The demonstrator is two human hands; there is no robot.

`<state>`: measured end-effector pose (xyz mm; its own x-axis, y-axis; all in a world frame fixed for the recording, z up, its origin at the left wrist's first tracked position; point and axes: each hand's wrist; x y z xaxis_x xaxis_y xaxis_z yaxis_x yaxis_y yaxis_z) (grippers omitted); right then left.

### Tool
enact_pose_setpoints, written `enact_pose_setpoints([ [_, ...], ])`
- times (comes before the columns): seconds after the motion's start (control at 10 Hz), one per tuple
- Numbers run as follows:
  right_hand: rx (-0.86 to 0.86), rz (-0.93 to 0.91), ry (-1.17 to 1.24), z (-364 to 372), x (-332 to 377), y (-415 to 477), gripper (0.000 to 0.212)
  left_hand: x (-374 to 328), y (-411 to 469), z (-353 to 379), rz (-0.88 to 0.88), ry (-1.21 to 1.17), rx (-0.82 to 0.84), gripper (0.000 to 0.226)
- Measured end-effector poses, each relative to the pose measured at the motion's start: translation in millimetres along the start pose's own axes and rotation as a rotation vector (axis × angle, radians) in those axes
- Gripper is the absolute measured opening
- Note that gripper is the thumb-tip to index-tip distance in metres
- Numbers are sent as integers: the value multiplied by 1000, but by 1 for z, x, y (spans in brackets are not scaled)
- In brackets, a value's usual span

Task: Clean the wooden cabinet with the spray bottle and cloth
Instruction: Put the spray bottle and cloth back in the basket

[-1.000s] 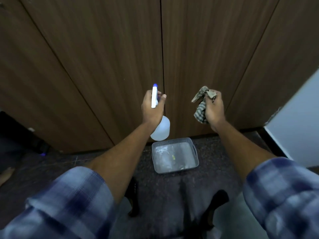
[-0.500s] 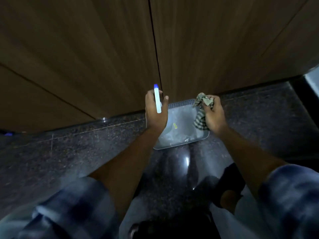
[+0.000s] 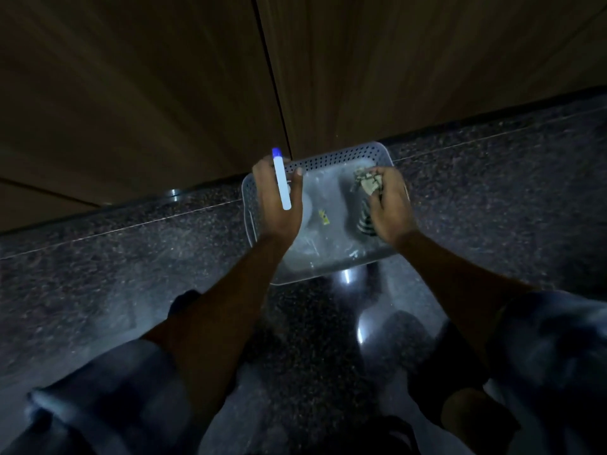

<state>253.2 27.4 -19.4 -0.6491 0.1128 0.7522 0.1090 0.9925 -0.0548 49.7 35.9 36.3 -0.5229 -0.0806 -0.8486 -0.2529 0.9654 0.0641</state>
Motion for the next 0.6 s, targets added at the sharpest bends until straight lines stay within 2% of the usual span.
enact_pose_setpoints([
  [0.1, 45, -86, -233, 33, -6, 11, 39, 21, -2, 5, 15, 29, -66, 28],
  [0.2, 235, -136, -482, 59, -18, 15, 49, 42, -8, 10, -11, 35, -66, 30],
  [0.3, 505, -89, -584, 73, -32, 8, 66, 64, -14, 13, -88, -17, 83, 40],
  [0.5, 600, -85, -613, 61, -26, 17, 78, 84, -4, 9, -165, -3, 323, 65],
  [0.6, 541, -90, -599, 42, -12, 20, 84, 90, 4, -1, -181, 111, 472, 101],
])
Point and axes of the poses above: each hand's wrist, its own y-axis towards the middle knuckle, its own z-axis out of the palm, x = y × z, and after that the axes turned 4 degrees about -z, right-handed
